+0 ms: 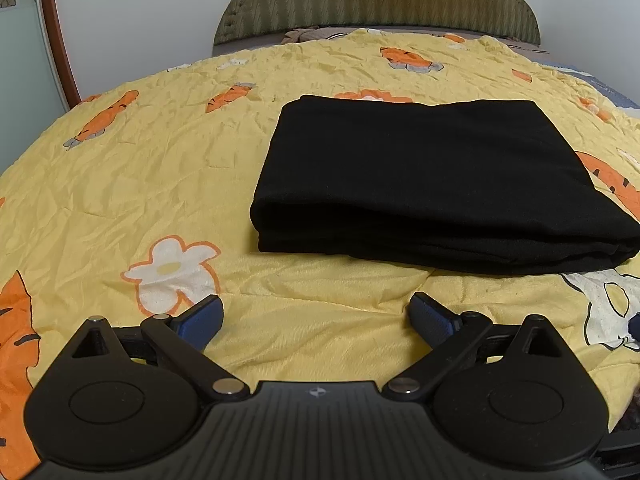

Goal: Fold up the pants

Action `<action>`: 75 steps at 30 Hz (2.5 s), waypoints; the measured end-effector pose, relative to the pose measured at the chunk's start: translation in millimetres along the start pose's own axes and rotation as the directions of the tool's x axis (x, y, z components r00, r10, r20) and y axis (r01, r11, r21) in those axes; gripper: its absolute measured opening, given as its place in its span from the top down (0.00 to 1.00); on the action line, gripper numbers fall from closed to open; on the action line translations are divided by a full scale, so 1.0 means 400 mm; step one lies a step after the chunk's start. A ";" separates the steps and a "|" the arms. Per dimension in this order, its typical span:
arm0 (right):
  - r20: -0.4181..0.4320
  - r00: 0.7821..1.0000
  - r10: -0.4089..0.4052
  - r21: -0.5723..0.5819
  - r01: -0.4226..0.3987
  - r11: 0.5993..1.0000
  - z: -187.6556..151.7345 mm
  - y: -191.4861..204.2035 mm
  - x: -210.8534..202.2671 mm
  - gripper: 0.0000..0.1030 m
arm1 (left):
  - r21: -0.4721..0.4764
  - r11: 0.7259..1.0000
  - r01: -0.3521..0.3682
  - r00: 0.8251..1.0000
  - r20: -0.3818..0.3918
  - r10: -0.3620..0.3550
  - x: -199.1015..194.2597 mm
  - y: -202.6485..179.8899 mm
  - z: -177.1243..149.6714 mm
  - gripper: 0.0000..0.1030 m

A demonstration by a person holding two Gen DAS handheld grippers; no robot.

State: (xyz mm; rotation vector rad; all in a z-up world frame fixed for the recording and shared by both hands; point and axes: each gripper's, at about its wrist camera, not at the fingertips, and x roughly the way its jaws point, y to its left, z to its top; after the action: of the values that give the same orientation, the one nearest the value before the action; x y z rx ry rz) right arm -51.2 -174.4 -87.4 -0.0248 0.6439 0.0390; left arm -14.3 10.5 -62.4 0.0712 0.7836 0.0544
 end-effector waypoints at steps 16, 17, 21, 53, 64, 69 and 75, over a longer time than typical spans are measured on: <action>0.018 1.000 0.012 -0.002 -0.012 1.000 -0.004 -0.008 0.006 0.00 | -0.010 1.000 0.006 0.999 -0.033 -0.006 0.000 0.004 0.002 0.01; 0.019 1.000 0.011 -0.002 -0.011 1.000 -0.003 -0.008 0.007 0.00 | -0.014 1.000 0.004 0.999 -0.039 -0.005 0.002 0.003 0.005 0.01; 0.018 1.000 0.014 -0.003 -0.014 1.000 -0.003 -0.007 0.007 0.00 | -0.018 1.000 0.007 0.999 -0.039 -0.007 0.003 0.004 0.006 0.01; 0.019 1.000 -0.009 0.021 0.008 1.000 0.022 -0.017 -0.035 0.00 | -0.005 0.999 0.041 0.999 -0.033 -0.041 -0.018 0.018 -0.009 0.01; 0.092 0.993 -0.068 0.058 0.063 0.996 0.081 -0.007 -0.092 0.00 | 0.020 0.998 0.053 0.999 -0.001 -0.053 -0.051 0.026 0.016 0.01; 0.128 0.986 -0.103 0.030 0.100 0.995 0.112 -0.004 -0.085 0.00 | 0.023 0.999 0.033 0.999 0.006 -0.033 -0.041 0.029 0.050 0.01; 0.136 0.986 -0.093 0.040 0.088 0.995 0.144 -0.016 -0.056 0.00 | 0.013 1.000 0.023 1.000 -0.002 -0.023 -0.024 0.033 0.070 0.01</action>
State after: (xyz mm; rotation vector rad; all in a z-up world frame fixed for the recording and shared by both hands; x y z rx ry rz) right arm -34.2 -179.3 -28.0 -0.0187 0.5049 -0.0572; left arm -1.8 21.7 -34.8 0.0749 0.7862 0.0276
